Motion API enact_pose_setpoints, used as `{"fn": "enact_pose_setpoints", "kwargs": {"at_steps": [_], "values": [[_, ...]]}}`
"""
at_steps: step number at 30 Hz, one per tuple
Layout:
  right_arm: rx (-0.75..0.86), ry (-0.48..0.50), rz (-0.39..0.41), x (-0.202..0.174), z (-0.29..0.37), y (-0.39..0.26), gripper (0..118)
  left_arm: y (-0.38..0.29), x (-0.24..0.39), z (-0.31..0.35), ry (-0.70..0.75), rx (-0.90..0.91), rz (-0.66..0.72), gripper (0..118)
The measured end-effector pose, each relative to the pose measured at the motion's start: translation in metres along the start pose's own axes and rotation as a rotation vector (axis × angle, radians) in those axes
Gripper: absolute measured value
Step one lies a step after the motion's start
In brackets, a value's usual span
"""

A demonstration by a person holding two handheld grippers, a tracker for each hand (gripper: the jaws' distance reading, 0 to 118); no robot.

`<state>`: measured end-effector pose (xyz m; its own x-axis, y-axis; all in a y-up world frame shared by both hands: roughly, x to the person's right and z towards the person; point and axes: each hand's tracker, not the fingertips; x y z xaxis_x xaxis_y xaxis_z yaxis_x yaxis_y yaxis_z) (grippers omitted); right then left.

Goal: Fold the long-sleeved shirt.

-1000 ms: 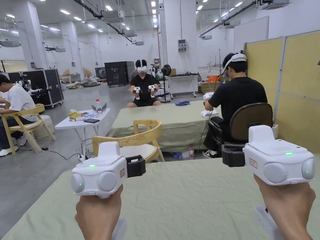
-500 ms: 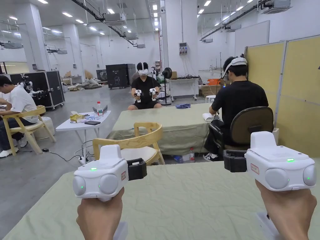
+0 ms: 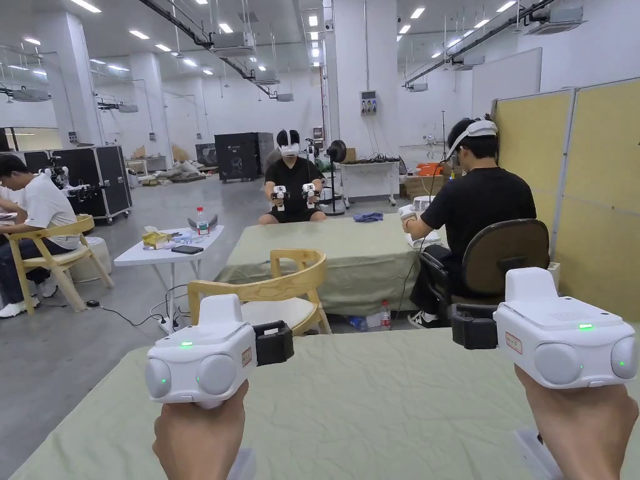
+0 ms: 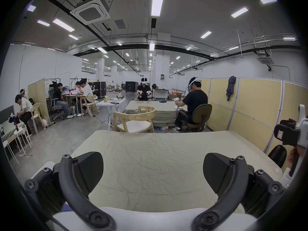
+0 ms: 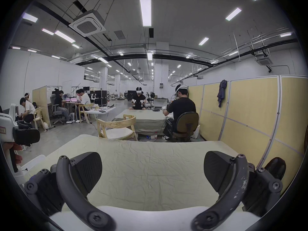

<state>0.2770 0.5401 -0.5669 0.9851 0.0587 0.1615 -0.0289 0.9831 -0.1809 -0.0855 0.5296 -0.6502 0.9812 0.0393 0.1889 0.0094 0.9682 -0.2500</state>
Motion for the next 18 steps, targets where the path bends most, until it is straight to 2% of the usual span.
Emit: {"fn": "enact_pose_setpoints", "kwargs": {"at_steps": [18], "values": [[-0.007, -0.007, 0.002, -0.0006, -0.0015, -0.0087, 118, -0.0036, 0.0004, 0.0019, -0.023, -0.011, 0.017, 118]]}}
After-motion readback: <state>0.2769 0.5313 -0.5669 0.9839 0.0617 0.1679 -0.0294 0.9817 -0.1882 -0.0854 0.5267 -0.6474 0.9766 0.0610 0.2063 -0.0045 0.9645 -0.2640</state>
